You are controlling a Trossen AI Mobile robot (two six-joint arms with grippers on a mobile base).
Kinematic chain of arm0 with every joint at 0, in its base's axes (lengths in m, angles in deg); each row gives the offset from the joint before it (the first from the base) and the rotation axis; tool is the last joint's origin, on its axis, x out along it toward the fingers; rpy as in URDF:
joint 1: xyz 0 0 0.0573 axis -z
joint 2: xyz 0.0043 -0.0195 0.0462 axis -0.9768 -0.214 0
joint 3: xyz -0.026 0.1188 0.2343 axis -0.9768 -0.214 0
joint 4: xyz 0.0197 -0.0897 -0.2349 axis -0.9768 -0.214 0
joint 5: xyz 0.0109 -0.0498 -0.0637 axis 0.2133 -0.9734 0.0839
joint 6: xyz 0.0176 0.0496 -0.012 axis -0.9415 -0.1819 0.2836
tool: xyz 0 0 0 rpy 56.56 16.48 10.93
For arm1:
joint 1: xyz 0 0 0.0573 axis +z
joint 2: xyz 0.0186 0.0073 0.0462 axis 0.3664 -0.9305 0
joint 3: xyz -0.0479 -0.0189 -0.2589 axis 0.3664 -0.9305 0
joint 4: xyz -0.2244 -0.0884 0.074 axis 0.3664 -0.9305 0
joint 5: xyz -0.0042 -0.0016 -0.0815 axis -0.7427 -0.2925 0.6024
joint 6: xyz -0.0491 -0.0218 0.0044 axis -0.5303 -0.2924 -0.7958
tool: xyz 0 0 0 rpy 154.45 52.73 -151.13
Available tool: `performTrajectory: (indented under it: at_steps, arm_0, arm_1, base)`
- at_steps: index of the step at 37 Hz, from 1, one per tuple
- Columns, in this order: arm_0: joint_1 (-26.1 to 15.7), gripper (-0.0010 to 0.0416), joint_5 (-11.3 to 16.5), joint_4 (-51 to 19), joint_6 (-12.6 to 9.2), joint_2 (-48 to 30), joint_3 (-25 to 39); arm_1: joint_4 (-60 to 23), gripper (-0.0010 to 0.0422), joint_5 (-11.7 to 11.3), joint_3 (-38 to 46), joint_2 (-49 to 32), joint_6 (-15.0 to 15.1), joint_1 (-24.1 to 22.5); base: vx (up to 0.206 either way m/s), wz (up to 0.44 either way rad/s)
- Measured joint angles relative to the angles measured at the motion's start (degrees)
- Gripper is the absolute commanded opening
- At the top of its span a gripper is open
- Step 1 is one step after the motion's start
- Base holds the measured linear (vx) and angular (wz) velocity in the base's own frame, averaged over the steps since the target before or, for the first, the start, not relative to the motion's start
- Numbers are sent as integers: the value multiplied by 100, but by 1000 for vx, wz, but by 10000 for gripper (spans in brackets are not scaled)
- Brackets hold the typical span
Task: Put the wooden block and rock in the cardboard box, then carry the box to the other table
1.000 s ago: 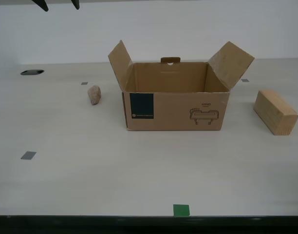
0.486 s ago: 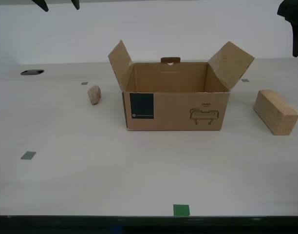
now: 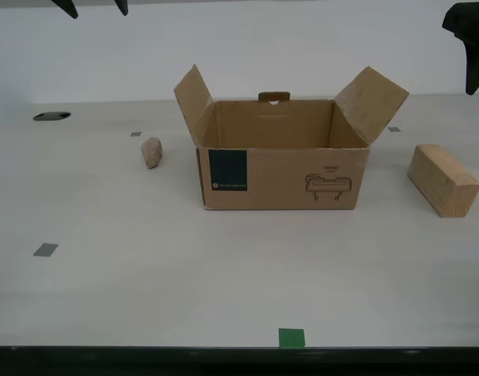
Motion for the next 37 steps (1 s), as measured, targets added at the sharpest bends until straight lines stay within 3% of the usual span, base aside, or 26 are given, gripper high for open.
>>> performTrajectory:
  at_steps: [9,16,37]
  arm_0:
    - [-11,390,11,118,22,0,-15]
    - [-15,390,372,385,24,0,-289]
    - [-17,390,380,664,42,0,-623]
  arm_1:
    - [0,400,0,0,0,-2,0]
    - [0,400,0,0,0,-2,-2]
    - [-4,400,0,0,0,-2,-2]
  base:
    - [0,0]
    - [0,0]
    - [0,0]
